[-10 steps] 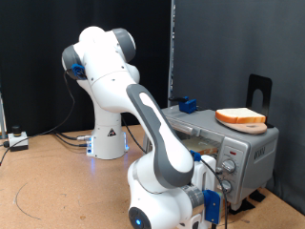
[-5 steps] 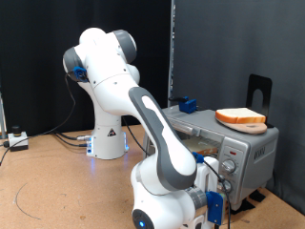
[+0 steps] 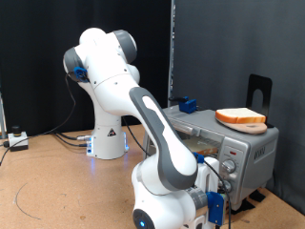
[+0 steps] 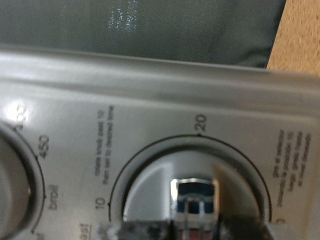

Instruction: Make a piece of toast with the oven

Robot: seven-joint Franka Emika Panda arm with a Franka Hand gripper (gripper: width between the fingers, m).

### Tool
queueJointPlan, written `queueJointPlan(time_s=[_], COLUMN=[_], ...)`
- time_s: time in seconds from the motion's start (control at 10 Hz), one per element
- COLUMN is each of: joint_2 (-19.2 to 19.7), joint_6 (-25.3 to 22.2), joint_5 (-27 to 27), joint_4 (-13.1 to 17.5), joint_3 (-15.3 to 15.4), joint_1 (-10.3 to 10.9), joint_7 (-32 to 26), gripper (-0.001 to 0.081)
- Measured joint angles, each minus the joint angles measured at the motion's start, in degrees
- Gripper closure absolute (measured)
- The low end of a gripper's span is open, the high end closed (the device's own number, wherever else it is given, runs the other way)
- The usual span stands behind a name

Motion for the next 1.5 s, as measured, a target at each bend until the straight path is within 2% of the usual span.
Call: queueJointPlan(time_s=[0.4,0.5,0.6,1.1,1.3,1.4,1.5], joint_2=[-1.85,-1.84,-1.84,-1.87,-3.19,-4.29,-5.36], joint_6=[2.81,3.0,3.09,3.13,1.74,1.52,1.44], joint_5=[-0.31,-0.31,-0.28,-0.4,-0.4,-0.42,-0.42], joint_4=[-2.63,-2.89,-2.98,-2.99,-3.11,-3.63,-4.27], joint_3=[1.45,1.75,1.81,1.7,0.91,0.15,-0.63], joint_1=[-1.5,-1.9,-2.01,-2.01,-2.94,-3.61,-4.32], joint_7=[-25.5,-30.85,-33.14,-32.1,-28.32,-25.77,-24.22], gripper=[0.0712,0.0712,0.0712,0.0712,0.0687,0.0493,0.0493])
